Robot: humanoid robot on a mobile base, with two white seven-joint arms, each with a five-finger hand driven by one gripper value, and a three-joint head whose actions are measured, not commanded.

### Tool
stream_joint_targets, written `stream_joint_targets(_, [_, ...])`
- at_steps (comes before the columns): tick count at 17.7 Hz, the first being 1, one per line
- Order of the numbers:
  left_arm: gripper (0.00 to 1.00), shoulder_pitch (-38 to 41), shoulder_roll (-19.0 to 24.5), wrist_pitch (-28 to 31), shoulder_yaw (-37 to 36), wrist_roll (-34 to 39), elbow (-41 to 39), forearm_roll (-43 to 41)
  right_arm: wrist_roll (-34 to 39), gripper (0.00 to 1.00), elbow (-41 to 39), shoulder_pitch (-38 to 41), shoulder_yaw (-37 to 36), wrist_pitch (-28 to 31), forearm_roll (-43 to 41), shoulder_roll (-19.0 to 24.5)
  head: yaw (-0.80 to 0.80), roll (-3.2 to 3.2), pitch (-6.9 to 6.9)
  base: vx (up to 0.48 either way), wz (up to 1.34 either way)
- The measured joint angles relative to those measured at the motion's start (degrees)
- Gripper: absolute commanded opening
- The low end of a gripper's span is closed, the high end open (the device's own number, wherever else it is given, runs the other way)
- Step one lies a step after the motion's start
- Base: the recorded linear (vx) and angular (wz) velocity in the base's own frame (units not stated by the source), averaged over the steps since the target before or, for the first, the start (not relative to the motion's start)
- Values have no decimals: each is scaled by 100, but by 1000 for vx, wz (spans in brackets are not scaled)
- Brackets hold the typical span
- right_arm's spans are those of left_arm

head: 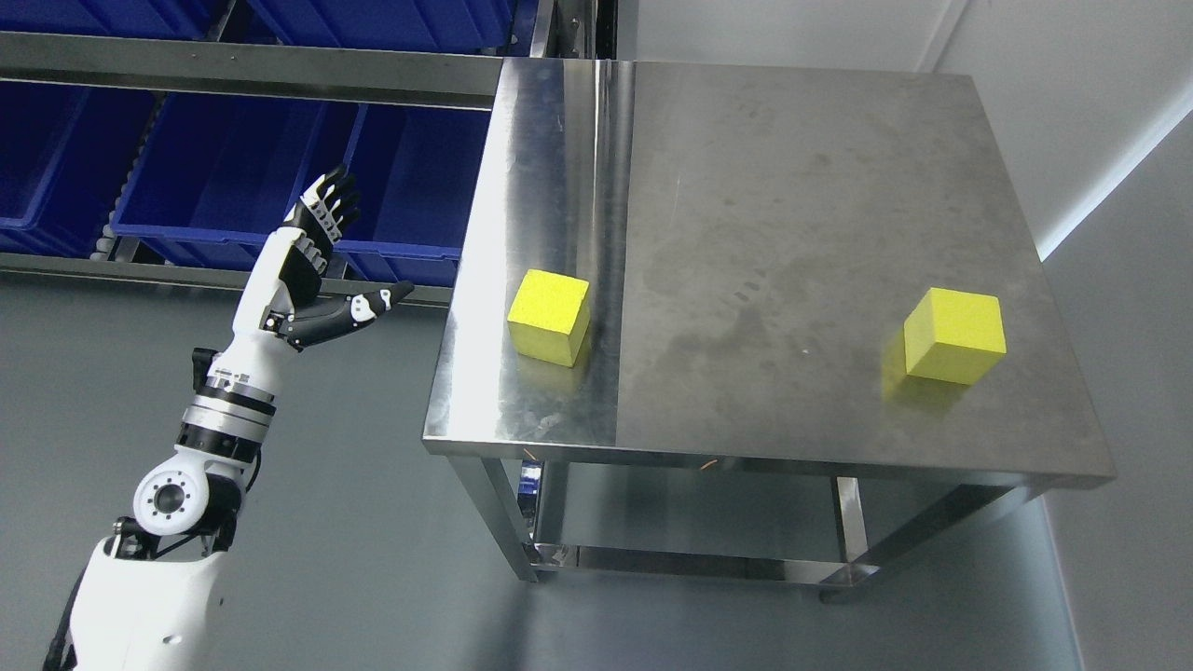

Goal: Move yellow foam block to right shelf middle
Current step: 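Open the left hand and raise it toward the table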

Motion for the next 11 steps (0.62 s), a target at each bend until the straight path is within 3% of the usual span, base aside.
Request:
stream_joint_targets(5, [100,130,249,-782,123,-1034,-5,0,0,100,0,0,0,0,0,0,0,0,0,0,0])
stream_joint_targets(11, [100,-115,331,-724,-6,-1597,46,-9,0,100,0,0,0,0,0,0,0,0,0,0,0])
